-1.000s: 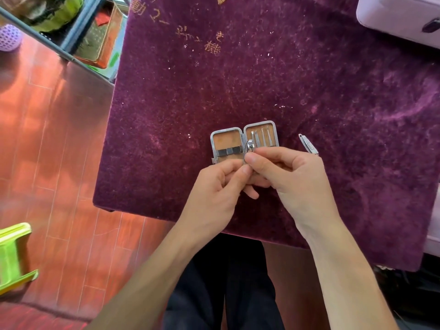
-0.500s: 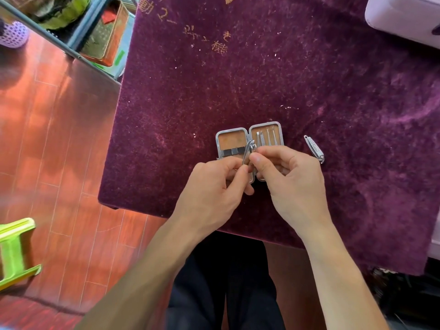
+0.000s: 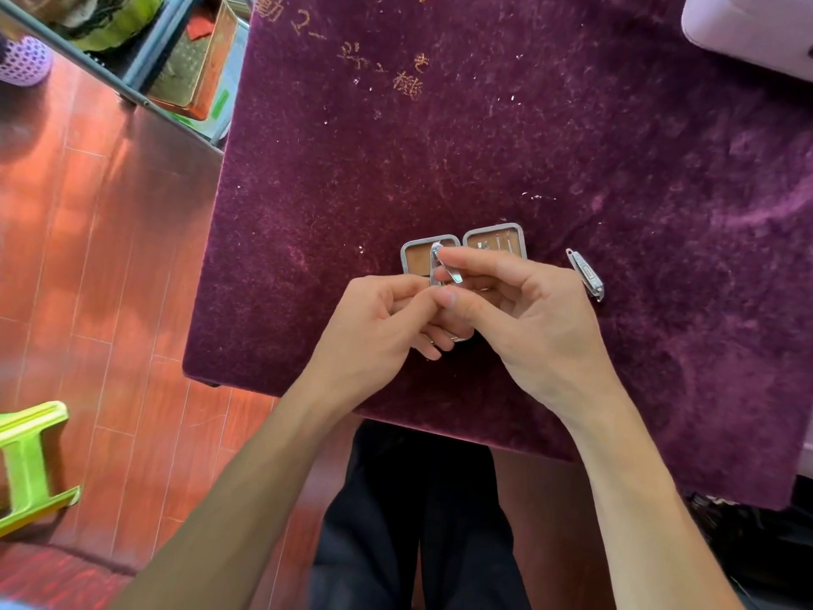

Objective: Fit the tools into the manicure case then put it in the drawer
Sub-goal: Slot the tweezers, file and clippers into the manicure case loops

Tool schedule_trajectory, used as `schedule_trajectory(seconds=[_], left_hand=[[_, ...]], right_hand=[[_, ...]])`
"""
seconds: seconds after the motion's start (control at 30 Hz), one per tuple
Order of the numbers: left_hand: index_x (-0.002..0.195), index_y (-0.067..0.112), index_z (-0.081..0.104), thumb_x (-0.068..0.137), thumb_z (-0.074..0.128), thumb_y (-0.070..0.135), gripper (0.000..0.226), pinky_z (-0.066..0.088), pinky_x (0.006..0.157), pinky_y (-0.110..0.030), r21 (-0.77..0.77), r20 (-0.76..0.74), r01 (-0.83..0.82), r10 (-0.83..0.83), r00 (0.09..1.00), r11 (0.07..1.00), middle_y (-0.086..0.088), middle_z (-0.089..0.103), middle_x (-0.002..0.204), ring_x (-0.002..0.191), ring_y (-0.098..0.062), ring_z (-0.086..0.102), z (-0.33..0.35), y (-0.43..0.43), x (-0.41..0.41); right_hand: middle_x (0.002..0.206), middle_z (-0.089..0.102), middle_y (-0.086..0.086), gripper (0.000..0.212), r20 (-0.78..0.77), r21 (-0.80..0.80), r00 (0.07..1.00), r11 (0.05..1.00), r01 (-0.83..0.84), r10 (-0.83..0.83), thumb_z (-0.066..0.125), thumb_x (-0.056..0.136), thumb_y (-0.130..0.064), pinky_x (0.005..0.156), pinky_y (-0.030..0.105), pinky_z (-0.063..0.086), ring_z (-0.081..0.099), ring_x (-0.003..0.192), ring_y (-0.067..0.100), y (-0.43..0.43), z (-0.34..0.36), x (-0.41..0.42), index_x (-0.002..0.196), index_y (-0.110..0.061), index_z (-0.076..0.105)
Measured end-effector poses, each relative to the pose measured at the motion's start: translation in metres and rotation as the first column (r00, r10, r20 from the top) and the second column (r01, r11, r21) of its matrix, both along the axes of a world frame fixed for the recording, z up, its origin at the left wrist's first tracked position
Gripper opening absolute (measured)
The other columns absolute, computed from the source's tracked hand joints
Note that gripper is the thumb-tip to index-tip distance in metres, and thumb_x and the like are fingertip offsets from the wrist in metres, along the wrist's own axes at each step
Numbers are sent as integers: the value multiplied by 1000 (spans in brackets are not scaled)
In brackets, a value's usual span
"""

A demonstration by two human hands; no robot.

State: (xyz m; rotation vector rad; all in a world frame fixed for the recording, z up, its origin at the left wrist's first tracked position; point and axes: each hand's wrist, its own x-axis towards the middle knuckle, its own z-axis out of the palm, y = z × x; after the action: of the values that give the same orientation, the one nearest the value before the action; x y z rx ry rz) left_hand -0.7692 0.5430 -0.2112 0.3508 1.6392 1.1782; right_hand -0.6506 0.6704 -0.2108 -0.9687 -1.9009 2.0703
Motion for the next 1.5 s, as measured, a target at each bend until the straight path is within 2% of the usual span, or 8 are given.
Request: schedule_trajectory(seconds=[0.13,0.3,0.57,0.8,1.03,1.13,1.37,1.5], left_hand=[[100,11,77,106,53,16,25,57,60,-21,-10,51,95,-94,994,995,-6,80,83,68,-14,73,-2,-2,-8],[110,17,74,106,52,17,22,56,59,-21,-11,26,151,-151,988,988,-6,80,88,68,-14,71,0,-5,-6],[116,7,72,106,52,19,26,57,59,-24,-12,-11,91,-91,996,996,-4,81,94,67,-15,70,-4,-4,-8],[114,15,74,104,57,25,22,52,48,-21,3,-28,95,-95,995,995,-2,80,89,53,-12,62,-6,-3,-16],[102,8,76,98,68,19,14,37,45,-10,16,-237,-111,111,965,994,4,69,67,44,2,48,-10,13,-44],[101,9,77,97,69,20,14,38,48,-11,-5,-298,-135,128,946,991,3,70,66,45,2,49,-14,18,-45],[106,22,74,97,67,25,13,50,66,-22,-65,-601,-171,98,793,983,6,71,87,69,-15,60,-30,0,-26],[134,19,60,87,74,42,54,43,95,-22,-112,-747,28,-103,656,993,4,59,124,108,-10,52,-35,-17,-16]], right_hand=[[95,83,-6,22,36,140,996,987,73,-78,77,97,-12,85,33,63,79,90,10,2,-4,-6,105,-33,80],[101,74,-11,14,69,328,985,936,129,-160,78,96,-24,80,32,61,74,92,9,5,-3,-21,96,-38,77],[91,80,-11,6,72,252,966,942,222,-247,80,95,-25,76,20,56,74,82,1,3,-8,-38,96,-31,81],[85,79,-12,5,80,194,992,978,80,-97,81,94,-20,74,15,54,70,75,-5,24,-8,-47,93,-25,82],[86,80,6,14,5,281,1000,959,22,-24,82,92,-16,75,35,60,68,74,15,39,-5,-67,104,-23,82],[82,78,0,21,5,324,1000,946,14,-17,82,91,-15,78,44,63,74,79,31,39,-10,-72,108,-27,81],[85,78,-12,18,59,356,998,934,-20,-1,82,91,-16,81,37,65,74,78,4,31,-29,-68,99,-32,80],[85,78,-11,18,90,342,995,938,-61,32,81,92,-17,84,37,64,74,80,5,33,-32,-66,100,-32,81]])
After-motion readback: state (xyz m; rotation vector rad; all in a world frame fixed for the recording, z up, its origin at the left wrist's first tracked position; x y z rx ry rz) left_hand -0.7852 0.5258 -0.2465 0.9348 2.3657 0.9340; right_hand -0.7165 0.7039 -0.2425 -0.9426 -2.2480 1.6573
